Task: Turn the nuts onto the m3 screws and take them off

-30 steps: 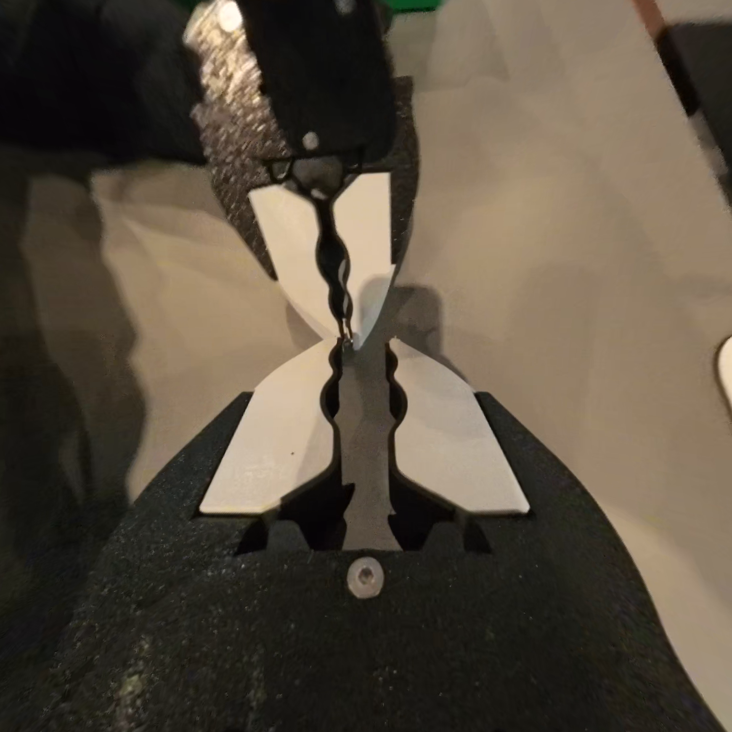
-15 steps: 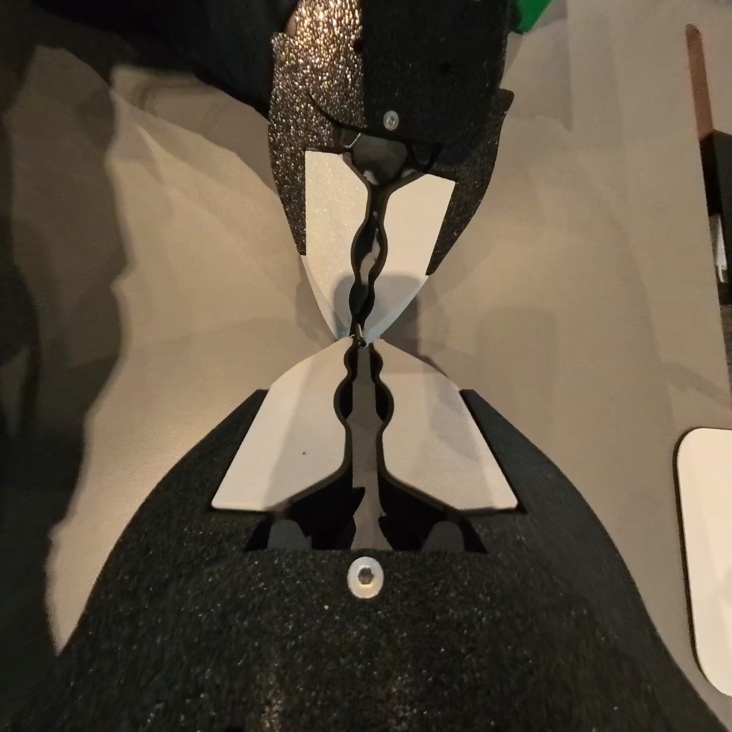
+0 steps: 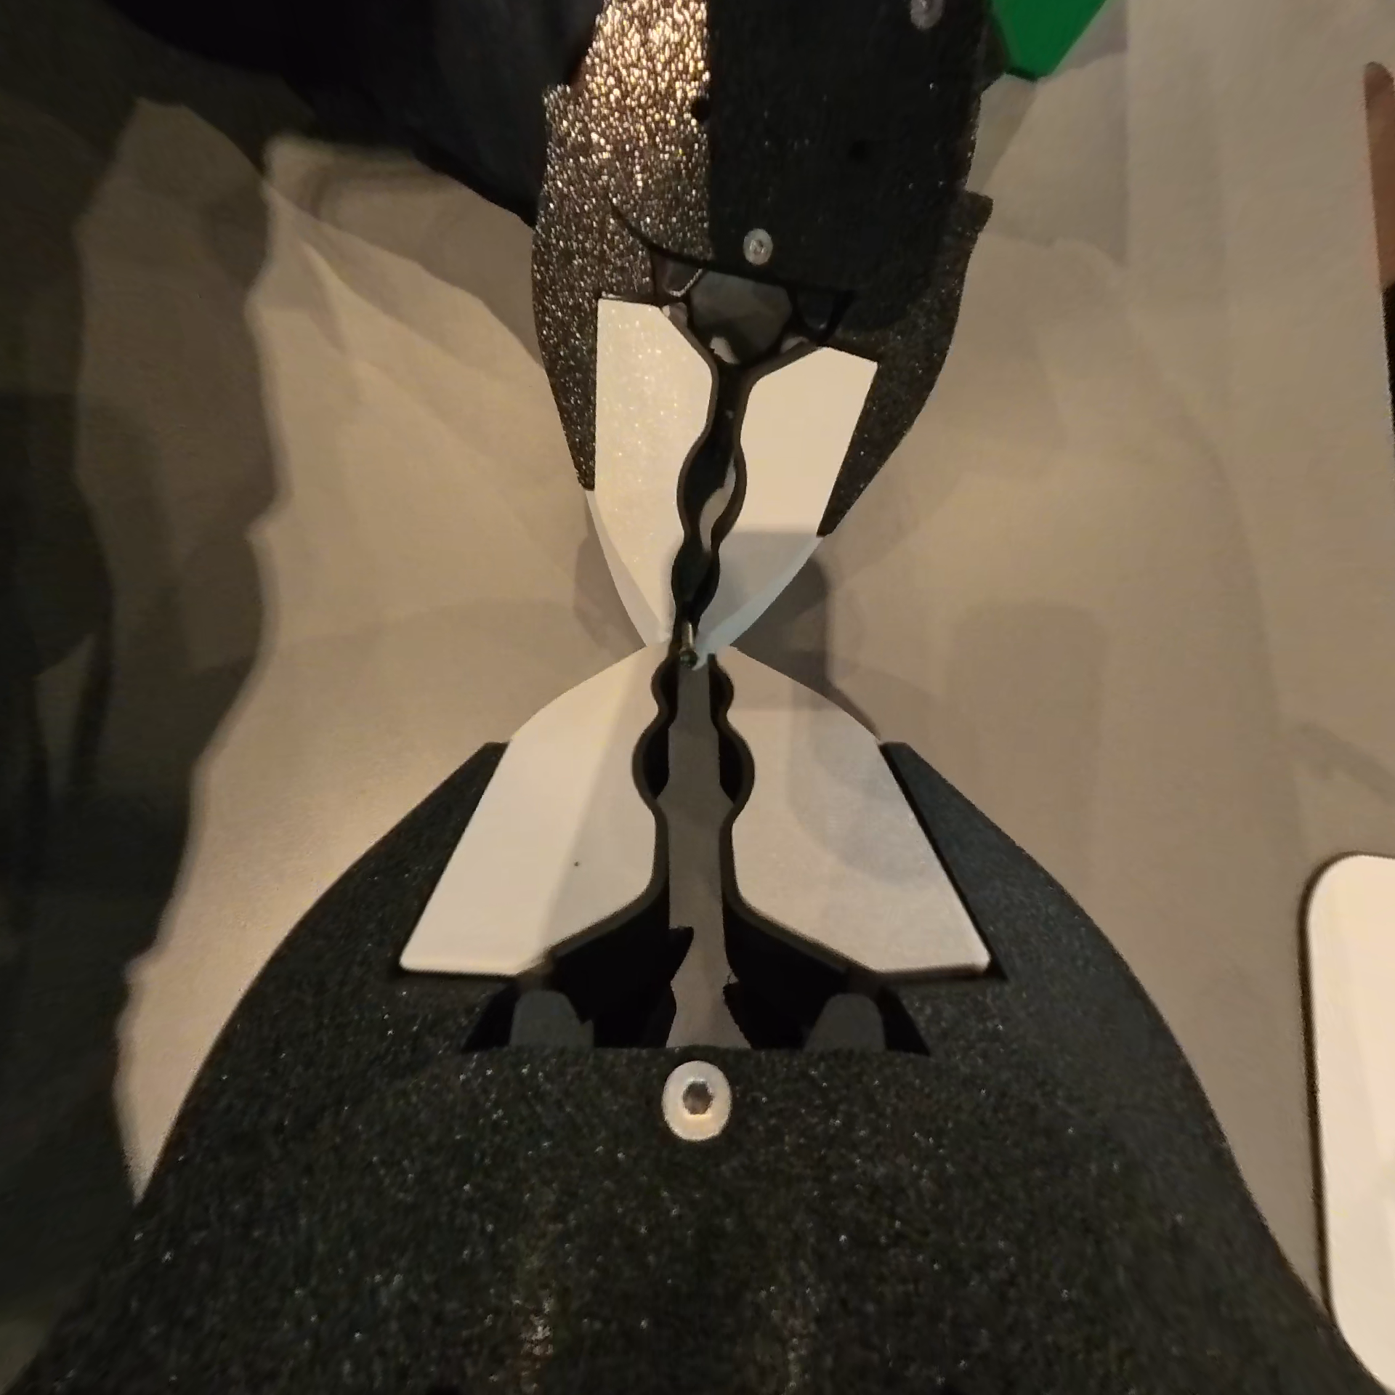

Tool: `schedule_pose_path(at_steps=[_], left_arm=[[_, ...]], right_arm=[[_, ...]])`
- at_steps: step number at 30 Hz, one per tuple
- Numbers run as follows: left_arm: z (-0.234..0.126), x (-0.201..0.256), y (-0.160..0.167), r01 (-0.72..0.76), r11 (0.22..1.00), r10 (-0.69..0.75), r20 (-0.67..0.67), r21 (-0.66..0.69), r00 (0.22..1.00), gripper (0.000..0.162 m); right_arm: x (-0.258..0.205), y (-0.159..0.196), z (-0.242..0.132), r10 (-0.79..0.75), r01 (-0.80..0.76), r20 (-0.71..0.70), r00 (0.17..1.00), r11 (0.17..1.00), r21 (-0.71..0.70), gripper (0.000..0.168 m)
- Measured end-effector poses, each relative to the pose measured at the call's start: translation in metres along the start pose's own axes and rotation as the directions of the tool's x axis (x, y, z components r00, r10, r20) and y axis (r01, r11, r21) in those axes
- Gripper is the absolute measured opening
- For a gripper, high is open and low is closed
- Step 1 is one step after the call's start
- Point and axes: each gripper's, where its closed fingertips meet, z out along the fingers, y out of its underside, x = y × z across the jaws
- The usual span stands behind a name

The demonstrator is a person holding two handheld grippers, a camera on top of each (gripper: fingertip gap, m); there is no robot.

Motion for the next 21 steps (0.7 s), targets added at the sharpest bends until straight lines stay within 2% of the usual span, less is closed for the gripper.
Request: schedule_pose_path(at_steps=[10,15,21], left_arm=[[0.0001,-0.0001,0.0,-0.001,1.0,0.001,-0.001,0.0,1.0,0.002],[0.0002,-0.0001,0.0,0.001,1.0,-0.001,-0.001,0.0,1.0,0.002],[0.0002,-0.0003,0.0,-0.002,1.0,0.002,0.0,0.0,1.0,0.002]], right_arm=[[-0.0012,0.0026,0.0027,0.038,-0.038,0.02,0.999,0.999,0.004,0.005],[-0.0007,0.0025,0.003,0.223,-0.224,0.016,0.975,0.974,0.026,0.005],[-0.0004,0.0032,0.0033,0.468,-0.467,-0.058,0.882,0.884,0.031,0.005]])
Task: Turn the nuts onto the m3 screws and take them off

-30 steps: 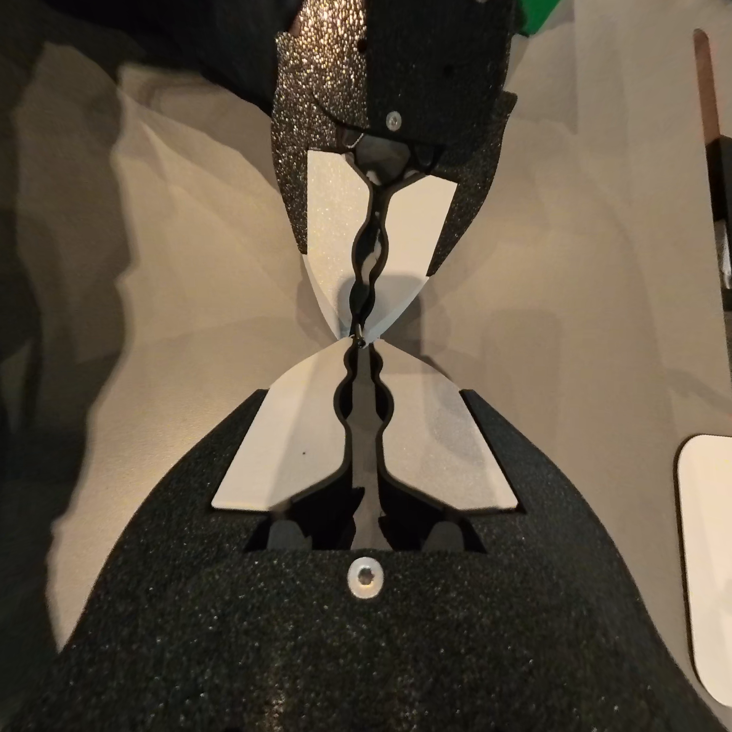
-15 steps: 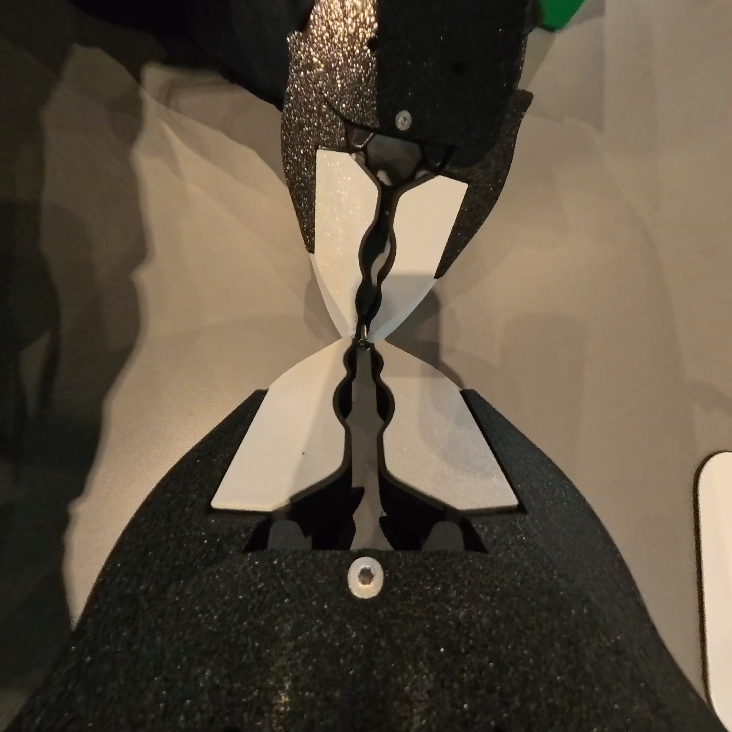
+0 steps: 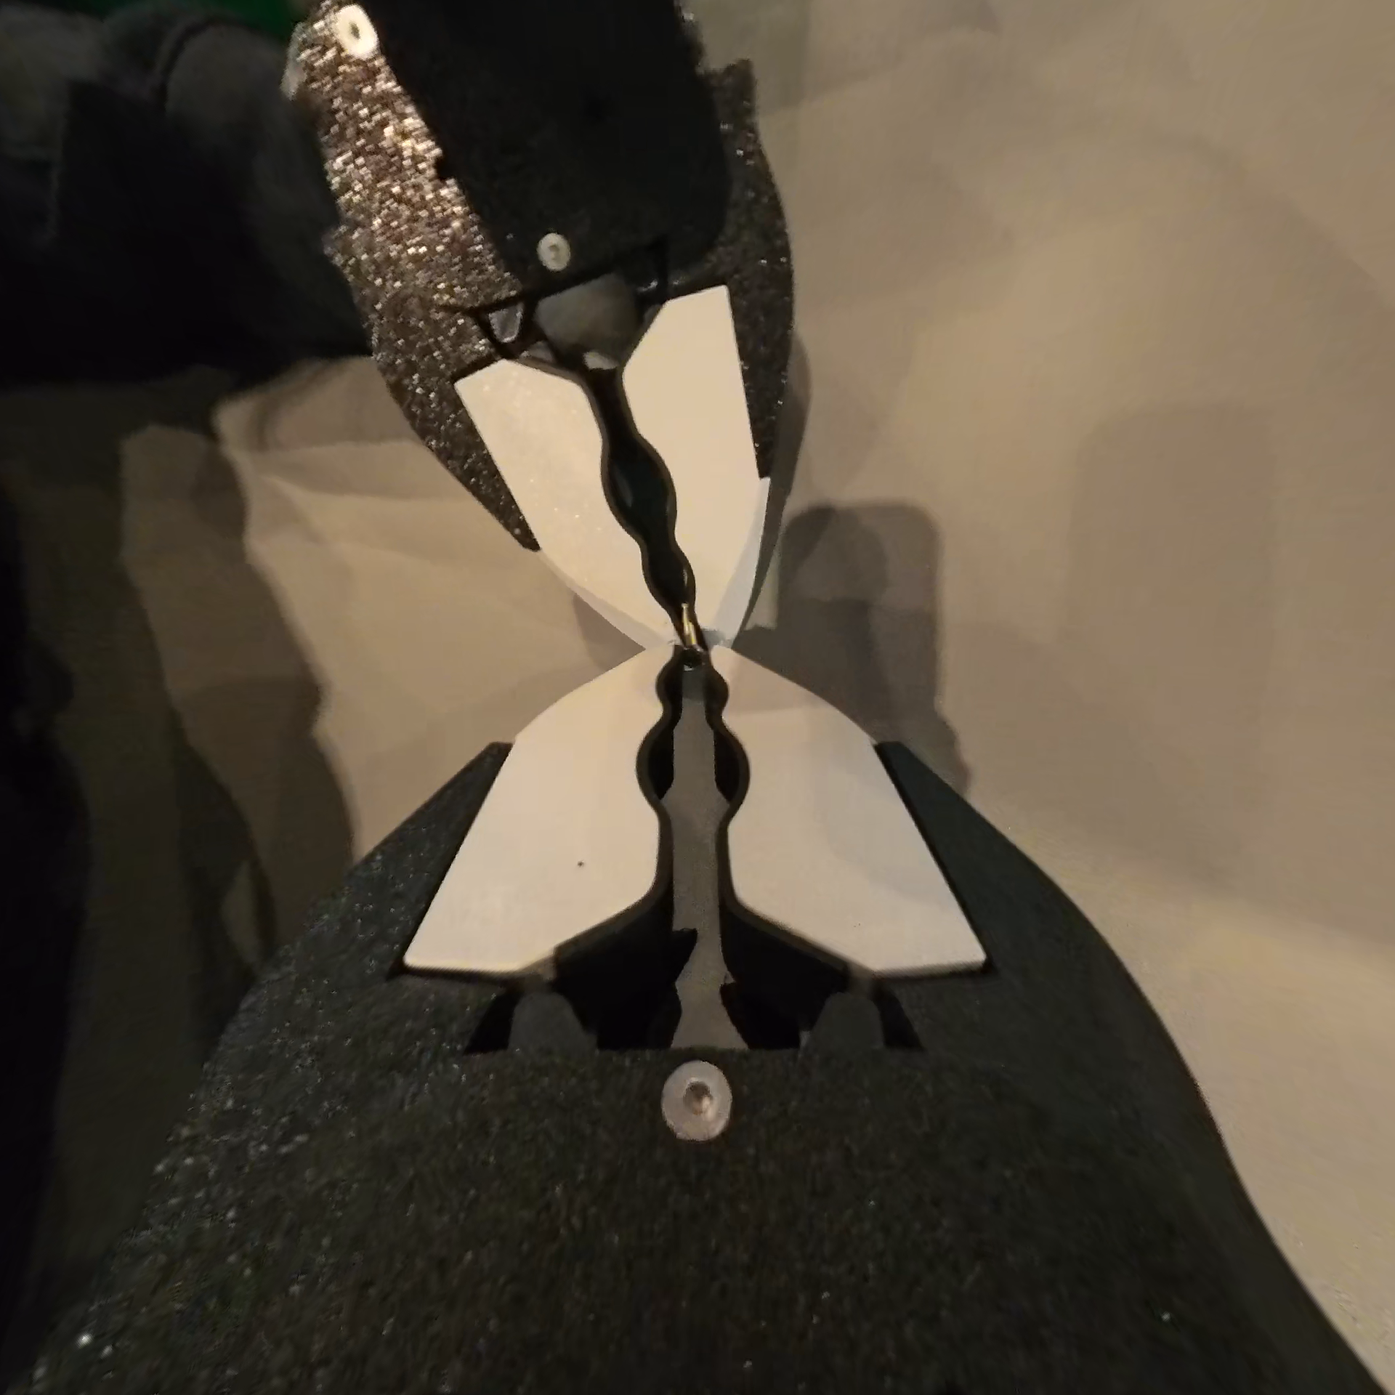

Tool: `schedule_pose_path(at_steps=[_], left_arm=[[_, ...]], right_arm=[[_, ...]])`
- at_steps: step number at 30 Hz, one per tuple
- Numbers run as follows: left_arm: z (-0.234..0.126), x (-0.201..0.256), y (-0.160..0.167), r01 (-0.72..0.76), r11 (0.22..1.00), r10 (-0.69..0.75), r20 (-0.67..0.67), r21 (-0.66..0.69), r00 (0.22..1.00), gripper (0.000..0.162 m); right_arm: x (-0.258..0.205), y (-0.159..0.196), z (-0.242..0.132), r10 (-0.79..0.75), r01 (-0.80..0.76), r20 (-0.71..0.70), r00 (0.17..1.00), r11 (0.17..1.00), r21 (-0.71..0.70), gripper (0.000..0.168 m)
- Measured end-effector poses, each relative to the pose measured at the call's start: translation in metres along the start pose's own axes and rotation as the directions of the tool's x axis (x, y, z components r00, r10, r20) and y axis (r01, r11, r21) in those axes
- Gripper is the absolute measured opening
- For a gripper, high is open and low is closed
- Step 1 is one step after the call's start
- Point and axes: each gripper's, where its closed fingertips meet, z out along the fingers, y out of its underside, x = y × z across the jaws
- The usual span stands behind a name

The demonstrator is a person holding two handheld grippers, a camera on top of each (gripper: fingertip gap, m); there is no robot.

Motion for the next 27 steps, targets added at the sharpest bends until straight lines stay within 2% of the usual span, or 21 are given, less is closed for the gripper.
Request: schedule_pose_path(at_steps=[4,7,10,13,16,18,20,24,27], left_arm=[[0.0,0.0,0.0,-0.001,1.0,0.001,0.001,0.0,1.0,0.002],[0.0,0.0,0.0,-0.004,1.0,0.004,0.004,0.001,1.0,0.002],[0.0,-0.002,0.0,-0.004,1.0,0.004,0.021,0.001,1.0,0.002],[-0.001,-0.013,-0.002,0.001,1.0,-0.002,0.115,0.007,0.993,0.002],[-0.011,-0.018,-0.028,0.06,0.979,-0.09,0.155,0.194,0.984,0.002],[-0.02,-0.021,-0.04,0.116,0.946,-0.17,0.158,0.304,0.973,0.002],[-0.025,-0.021,-0.044,0.125,0.929,-0.19,0.158,0.349,0.969,0.002],[-0.033,-0.019,-0.054,0.161,0.883,-0.234,0.118,0.441,0.965,0.002],[-0.034,-0.017,-0.055,0.169,0.877,-0.239,0.103,0.449,0.966,0.002]], right_arm=[[0.0,0.001,0.0,0.207,-0.208,-0.069,0.976,0.978,-0.003,0.005],[-0.002,0.001,0.0,0.321,-0.319,-0.049,0.946,0.947,0.04,0.005],[0.001,-0.009,-0.007,0.335,-0.321,-0.026,0.942,0.919,0.229,0.018],[0.004,-0.026,-0.026,0.372,-0.324,0.01,0.928,0.794,0.515,0.03],[0.004,-0.033,-0.038,0.352,-0.241,-0.015,0.936,0.671,0.702,0.037],[0.001,-0.039,-0.046,0.338,-0.2,-0.022,0.941,0.606,0.77,0.04],[-0.001,-0.044,-0.054,0.316,-0.14,-0.058,0.947,0.567,0.812,0.035],[-0.002,-0.046,-0.052,0.302,-0.126,-0.063,0.951,0.568,0.813,0.029],[-0.002,-0.05,-0.05,0.302,-0.165,-0.01,0.953,0.548,0.82,0.022]])
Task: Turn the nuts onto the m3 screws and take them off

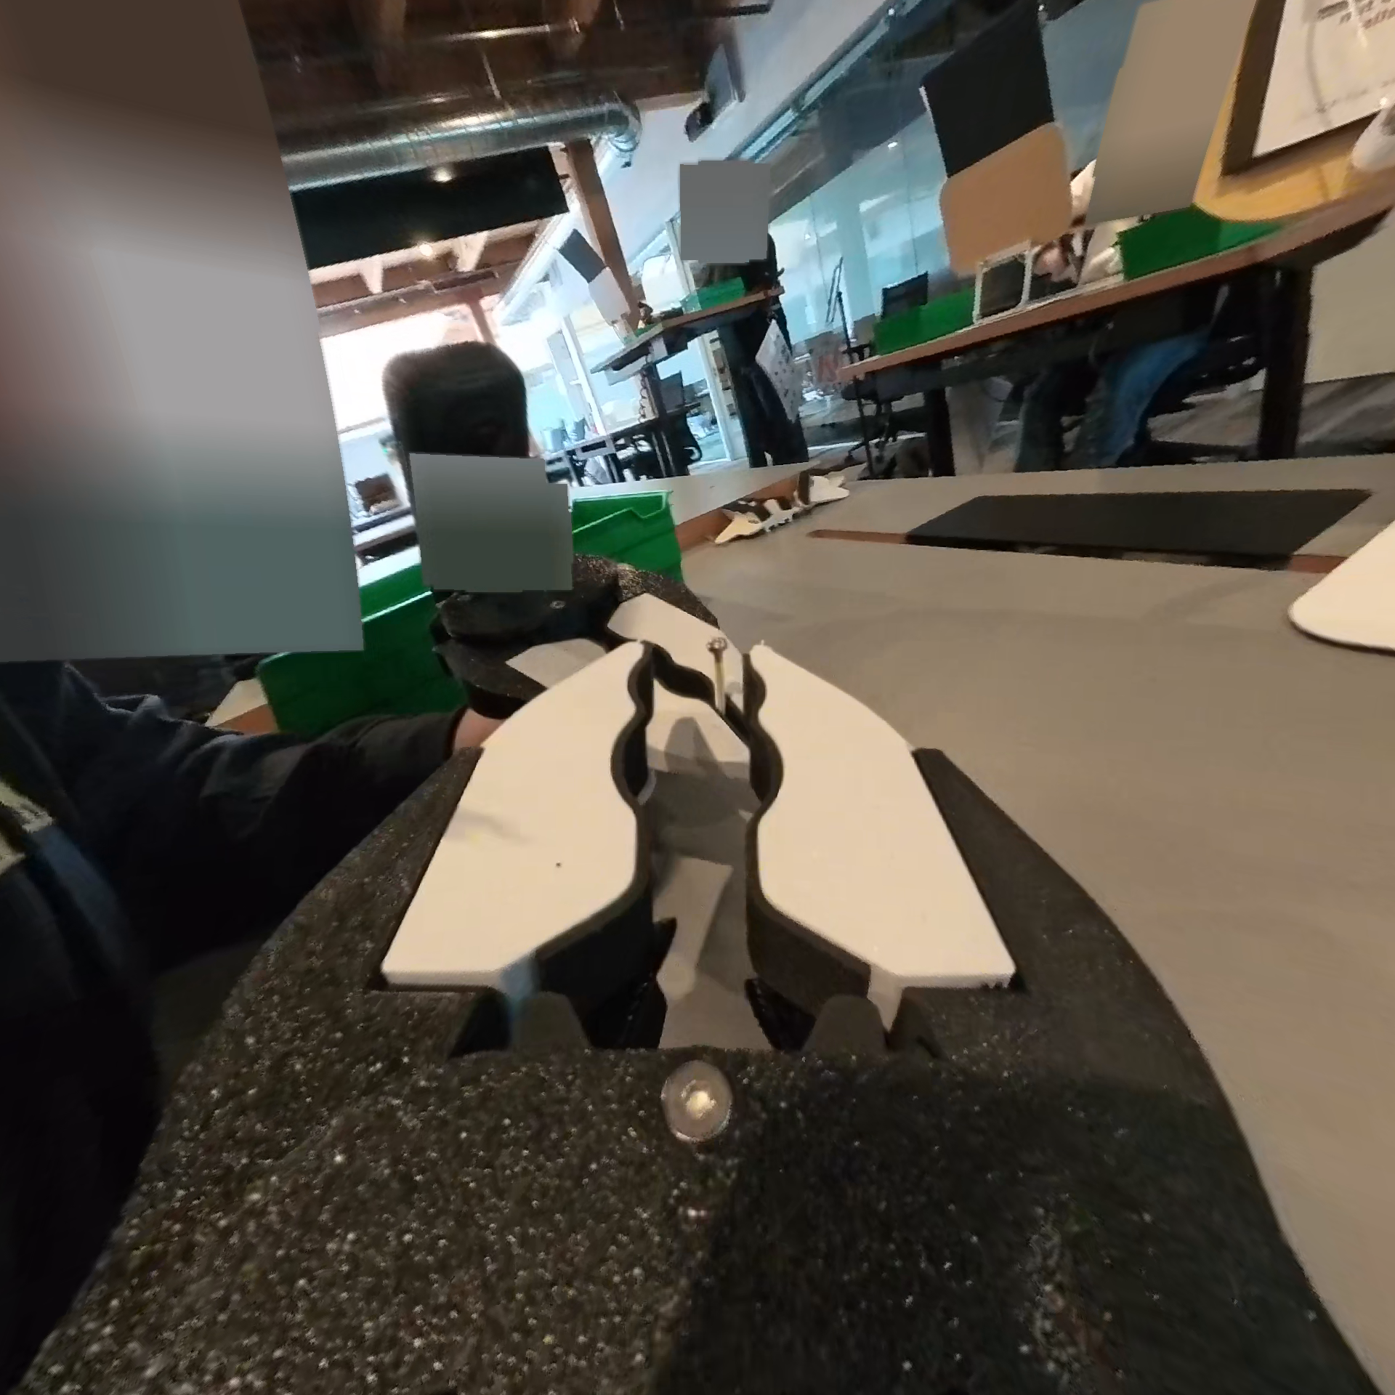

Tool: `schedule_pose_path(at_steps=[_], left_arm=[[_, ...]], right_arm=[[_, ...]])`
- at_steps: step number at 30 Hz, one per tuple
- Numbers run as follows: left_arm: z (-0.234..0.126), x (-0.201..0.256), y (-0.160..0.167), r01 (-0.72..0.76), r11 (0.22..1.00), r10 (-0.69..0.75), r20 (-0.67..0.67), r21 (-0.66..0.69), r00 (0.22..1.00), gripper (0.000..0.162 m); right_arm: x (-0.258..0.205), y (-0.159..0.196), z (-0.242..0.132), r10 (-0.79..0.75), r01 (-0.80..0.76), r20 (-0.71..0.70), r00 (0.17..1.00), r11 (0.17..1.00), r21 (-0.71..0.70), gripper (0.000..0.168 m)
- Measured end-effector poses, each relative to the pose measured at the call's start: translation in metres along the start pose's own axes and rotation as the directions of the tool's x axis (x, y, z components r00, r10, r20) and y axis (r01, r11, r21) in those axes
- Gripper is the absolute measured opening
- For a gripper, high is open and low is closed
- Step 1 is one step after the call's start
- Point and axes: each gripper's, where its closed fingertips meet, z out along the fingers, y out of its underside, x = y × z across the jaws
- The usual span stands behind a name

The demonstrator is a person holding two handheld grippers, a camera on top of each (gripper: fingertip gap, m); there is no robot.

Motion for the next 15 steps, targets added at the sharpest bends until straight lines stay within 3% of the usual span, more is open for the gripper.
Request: schedule_pose_path(at_steps=[15], left_arm=[[0.0041,0.005,0.0069,0.006,0.998,-0.009,-0.046,-0.06,0.999,0.002]], right_arm=[[0.0037,0.0093,0.0085,0.026,-0.029,-0.036,0.999,0.998,-0.06,0.012]])
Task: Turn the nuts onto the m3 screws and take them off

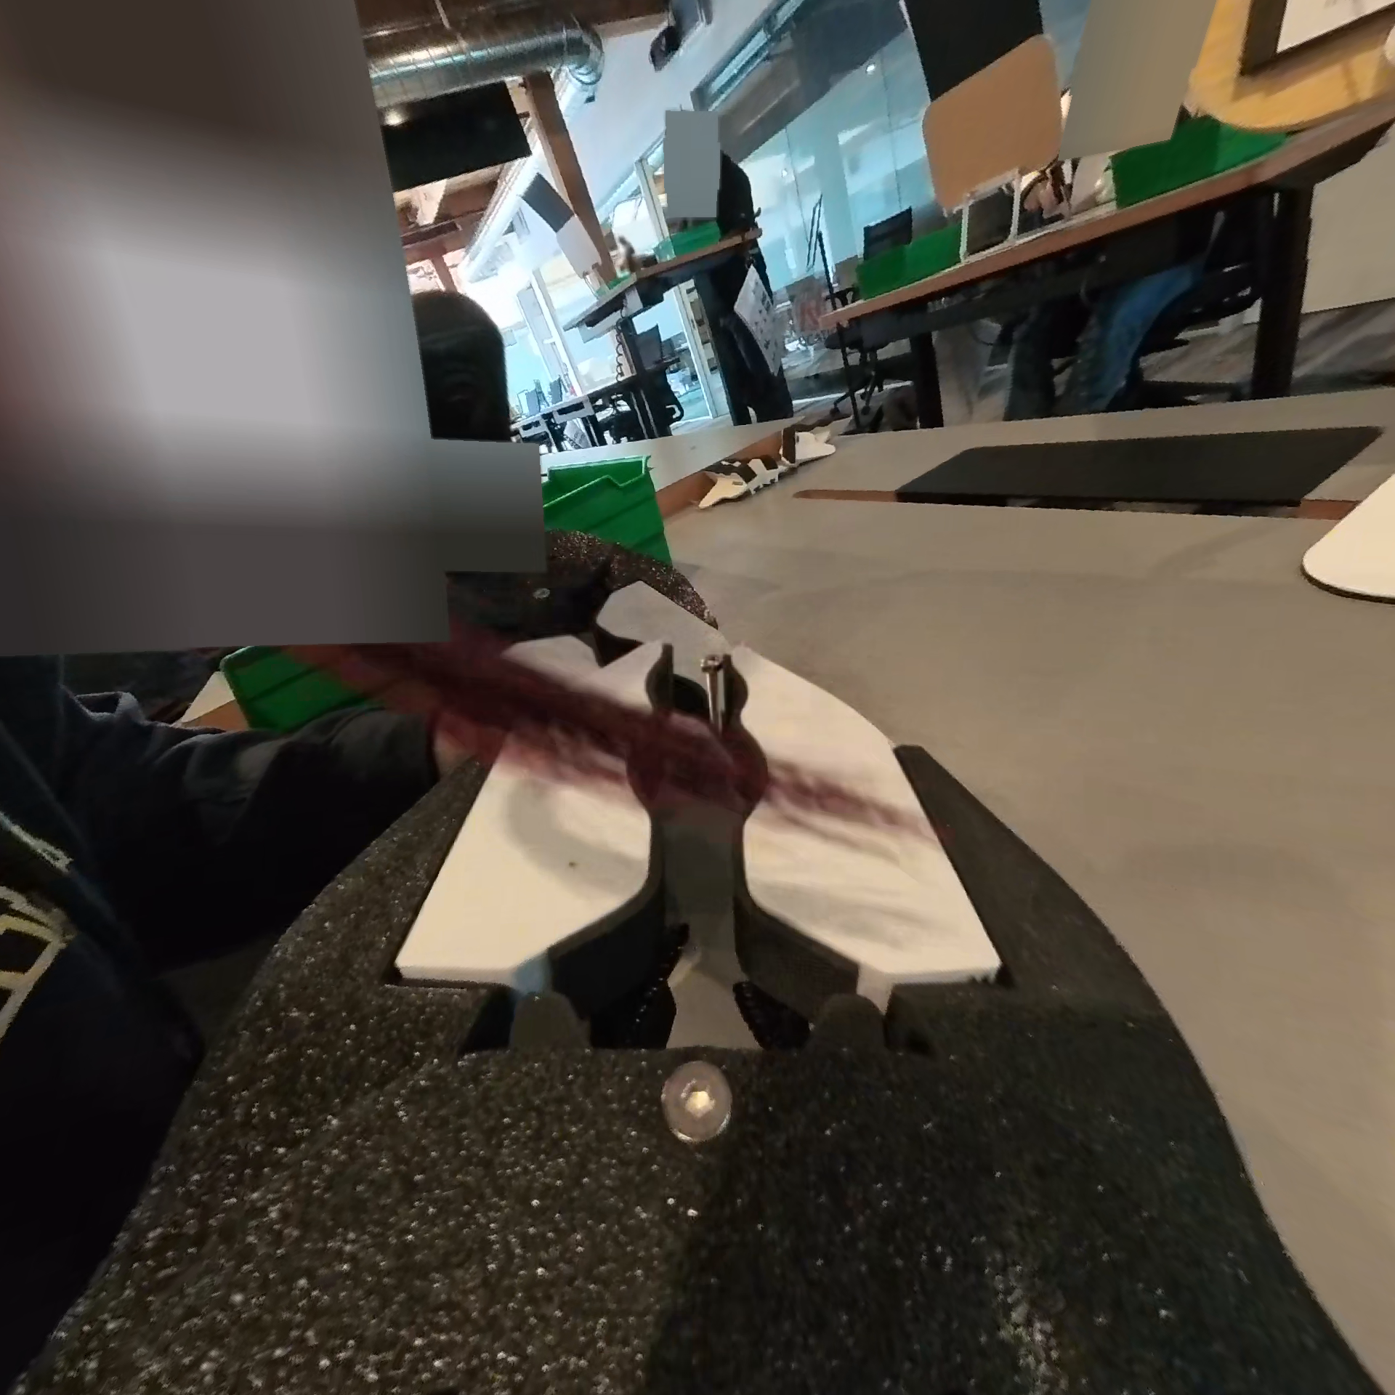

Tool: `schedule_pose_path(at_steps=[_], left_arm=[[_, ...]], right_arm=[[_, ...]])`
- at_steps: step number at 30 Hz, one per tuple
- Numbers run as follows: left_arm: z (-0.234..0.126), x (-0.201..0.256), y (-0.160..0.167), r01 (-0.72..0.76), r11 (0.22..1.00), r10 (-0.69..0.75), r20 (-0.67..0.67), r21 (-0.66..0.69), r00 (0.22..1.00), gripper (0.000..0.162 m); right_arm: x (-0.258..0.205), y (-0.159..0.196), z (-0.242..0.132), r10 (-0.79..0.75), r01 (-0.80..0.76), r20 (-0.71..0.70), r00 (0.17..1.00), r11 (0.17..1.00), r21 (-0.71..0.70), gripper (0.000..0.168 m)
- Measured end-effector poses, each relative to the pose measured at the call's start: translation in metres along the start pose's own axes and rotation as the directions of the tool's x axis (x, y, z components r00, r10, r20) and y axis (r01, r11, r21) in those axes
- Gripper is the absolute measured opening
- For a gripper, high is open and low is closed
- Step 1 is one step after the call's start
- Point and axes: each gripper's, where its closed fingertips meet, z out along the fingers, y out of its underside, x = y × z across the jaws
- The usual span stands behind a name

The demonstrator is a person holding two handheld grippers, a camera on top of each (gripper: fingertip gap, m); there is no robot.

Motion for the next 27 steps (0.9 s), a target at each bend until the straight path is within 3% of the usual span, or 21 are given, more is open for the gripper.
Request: schedule_pose_path(at_steps=[14,20,23,27], left_arm=[[0.003,0.001,0.005,-0.014,0.999,0.015,0.005,-0.042,1.0,0.002],[0.005,0.005,0.007,-0.044,0.997,0.044,-0.009,-0.063,0.999,0.002],[0.006,0.007,0.008,-0.062,0.995,0.061,-0.015,-0.073,0.998,0.002],[0.006,0.006,0.008,-0.066,0.995,0.066,-0.009,-0.071,0.998,0.002]], right_arm=[[0.002,0.004,-0.005,-0.048,0.046,-0.031,0.998,0.998,-0.047,0.008],[0.004,0.013,-0.002,-0.042,0.04,-0.011,0.999,0.991,-0.127,0.025],[0.003,0.014,-0.002,-0.028,0.028,0.002,1.0,0.99,-0.136,0.008],[0.002,0.014,-0.002,-0.029,0.03,0.006,1.0,0.99,-0.137,0.005]])
